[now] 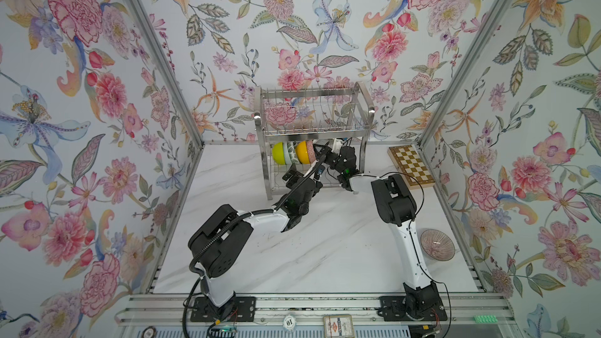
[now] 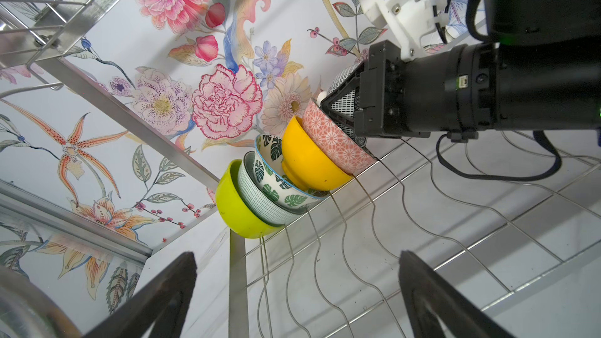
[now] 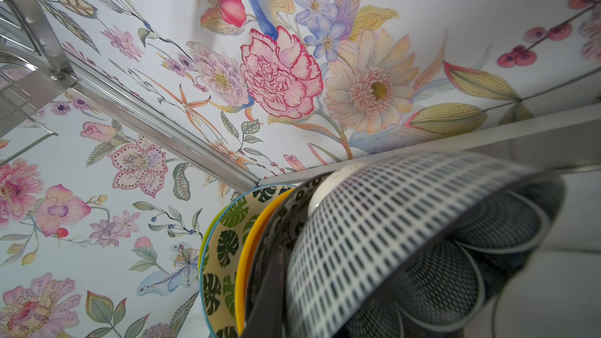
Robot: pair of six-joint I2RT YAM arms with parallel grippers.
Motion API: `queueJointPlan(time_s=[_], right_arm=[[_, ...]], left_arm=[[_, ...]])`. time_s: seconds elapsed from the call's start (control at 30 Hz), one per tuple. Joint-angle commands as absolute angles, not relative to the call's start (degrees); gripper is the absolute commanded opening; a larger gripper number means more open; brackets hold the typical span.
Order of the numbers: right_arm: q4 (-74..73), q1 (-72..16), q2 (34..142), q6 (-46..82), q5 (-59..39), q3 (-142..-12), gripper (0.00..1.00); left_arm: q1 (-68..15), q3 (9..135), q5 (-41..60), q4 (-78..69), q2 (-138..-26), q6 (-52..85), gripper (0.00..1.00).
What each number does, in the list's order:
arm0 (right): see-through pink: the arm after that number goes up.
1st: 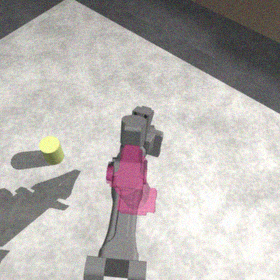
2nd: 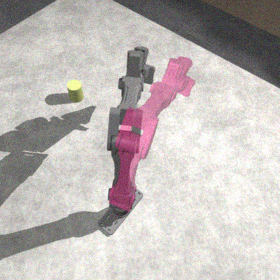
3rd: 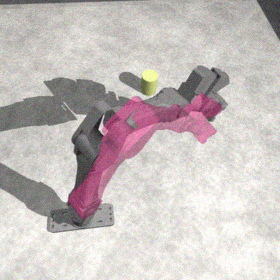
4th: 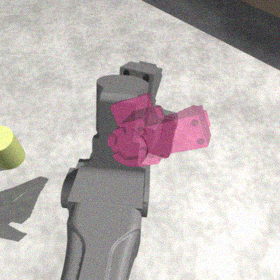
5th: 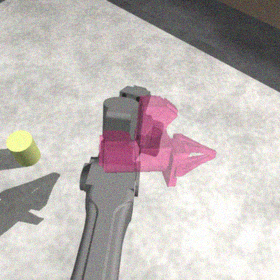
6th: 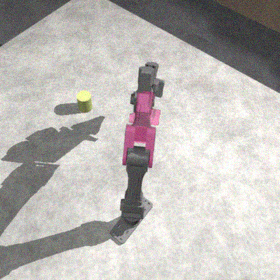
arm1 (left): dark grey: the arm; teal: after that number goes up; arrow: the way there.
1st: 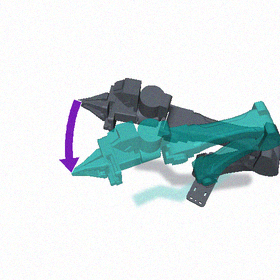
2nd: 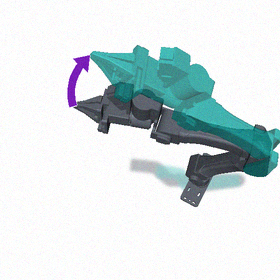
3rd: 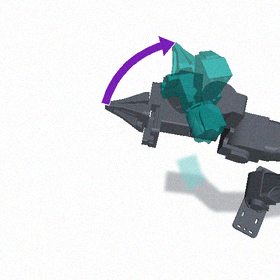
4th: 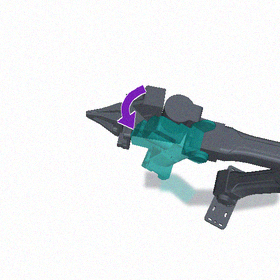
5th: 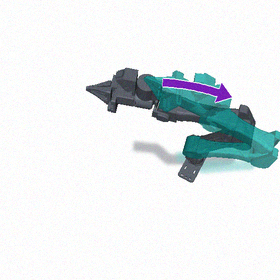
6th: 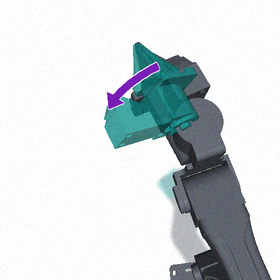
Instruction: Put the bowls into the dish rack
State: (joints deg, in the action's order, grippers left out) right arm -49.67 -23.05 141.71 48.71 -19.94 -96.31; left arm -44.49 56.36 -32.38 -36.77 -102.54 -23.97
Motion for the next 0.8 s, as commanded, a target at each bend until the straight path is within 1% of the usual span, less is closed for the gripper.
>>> queueJointPlan(time_s=[0.0,0.1,0.47,0.77], right_arm=[[-43.13,-21.09,138.84,45.26,-16.94,-94.98,0.05],[-42.22,-21.09,138.61,44.58,-17.21,-95.19,0.06],[-39.01,-21.35,137.91,42.49,-17.14,-96.14,0.23],[-36.73,-21.97,136.68,39.96,-15.78,-96.68,0.29]], left_arm=[[-44.58,55.72,-33.51,-37.08,-101.62,-23.03,0.99],[-44.65,55.64,-33.63,-37.00,-101.60,-23.02,0.99],[-44.65,55.63,-33.66,-37.15,-101.67,-22.94,0.99],[-44.65,55.63,-33.67,-37.13,-101.56,-23.01,0.99]])
